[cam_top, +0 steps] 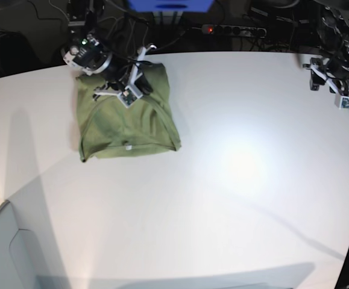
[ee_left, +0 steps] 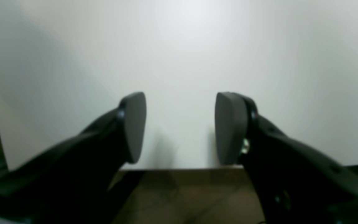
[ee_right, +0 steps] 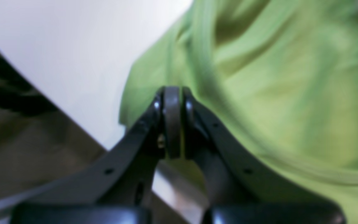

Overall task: Fold the T-shirt properly
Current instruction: 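Press and smooth the bundle's top with the right gripper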

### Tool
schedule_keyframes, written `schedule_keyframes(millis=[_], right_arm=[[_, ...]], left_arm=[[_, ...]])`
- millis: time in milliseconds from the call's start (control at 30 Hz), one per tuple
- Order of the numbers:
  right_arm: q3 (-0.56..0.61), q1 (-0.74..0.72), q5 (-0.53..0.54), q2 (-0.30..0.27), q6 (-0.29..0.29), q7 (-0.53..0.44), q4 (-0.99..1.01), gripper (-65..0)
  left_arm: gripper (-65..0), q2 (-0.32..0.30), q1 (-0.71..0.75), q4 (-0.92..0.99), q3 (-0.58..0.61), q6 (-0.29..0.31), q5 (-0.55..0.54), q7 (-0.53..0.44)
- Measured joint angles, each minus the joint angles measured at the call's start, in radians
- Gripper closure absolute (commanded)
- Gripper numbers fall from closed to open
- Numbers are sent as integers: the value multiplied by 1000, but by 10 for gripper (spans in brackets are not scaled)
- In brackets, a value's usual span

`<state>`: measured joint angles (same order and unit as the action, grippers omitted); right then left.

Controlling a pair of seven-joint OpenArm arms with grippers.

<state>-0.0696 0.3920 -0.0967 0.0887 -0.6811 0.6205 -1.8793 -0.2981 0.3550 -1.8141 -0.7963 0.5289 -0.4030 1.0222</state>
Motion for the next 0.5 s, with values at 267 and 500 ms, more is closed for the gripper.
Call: schedule_keyframes(millis=[267, 500], right_arm=[[96, -90, 11, 16, 1, -11, -29, -2], [123, -241, 0, 13, 1, -28, 239, -2]], left_arm=[[-340, 76, 23, -4, -85, 0, 2, 5], [-340, 129, 85, -12, -132, 3, 0, -5]])
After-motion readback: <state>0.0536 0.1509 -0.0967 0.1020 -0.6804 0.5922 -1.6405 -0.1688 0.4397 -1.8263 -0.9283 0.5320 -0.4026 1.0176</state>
